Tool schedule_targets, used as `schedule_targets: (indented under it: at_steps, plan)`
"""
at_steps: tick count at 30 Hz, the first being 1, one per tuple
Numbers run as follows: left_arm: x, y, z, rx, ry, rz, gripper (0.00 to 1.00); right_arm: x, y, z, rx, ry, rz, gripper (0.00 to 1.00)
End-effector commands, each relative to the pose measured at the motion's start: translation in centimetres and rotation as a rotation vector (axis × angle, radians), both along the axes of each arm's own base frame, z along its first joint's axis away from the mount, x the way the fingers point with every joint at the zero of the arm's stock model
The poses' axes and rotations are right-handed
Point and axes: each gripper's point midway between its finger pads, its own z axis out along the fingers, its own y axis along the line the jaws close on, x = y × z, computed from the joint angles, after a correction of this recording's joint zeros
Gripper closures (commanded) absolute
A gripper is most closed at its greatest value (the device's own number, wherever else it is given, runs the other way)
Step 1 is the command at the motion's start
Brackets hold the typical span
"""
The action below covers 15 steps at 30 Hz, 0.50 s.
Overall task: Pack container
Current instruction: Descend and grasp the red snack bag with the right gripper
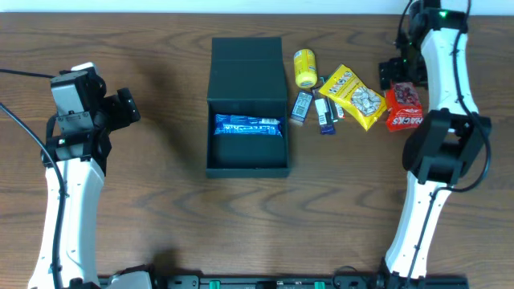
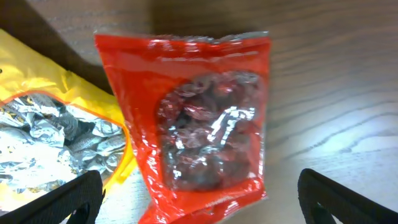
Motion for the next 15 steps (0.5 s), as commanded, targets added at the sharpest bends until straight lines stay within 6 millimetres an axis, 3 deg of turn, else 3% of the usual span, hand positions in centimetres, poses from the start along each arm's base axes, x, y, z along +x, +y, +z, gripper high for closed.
schedule_targets:
  at_steps: [1, 8, 15]
  plan:
    - [0.4, 0.2, 1.0, 0.001, -0.024, 0.008, 0.05, -0.5, 0.0, -1.6, -0.023, 0.045, 0.025, 0.01]
    - [0.4, 0.2, 1.0, 0.001, -0.024, 0.008, 0.05, -1.7, -1.9, -3.6, -0.123, 0.081, -0.045, 0.02]
    - [0.4, 0.2, 1.0, 0.001, -0.024, 0.008, 0.05, -2.0, -1.7, -5.4, -0.118, 0.089, -0.054, 0.25]
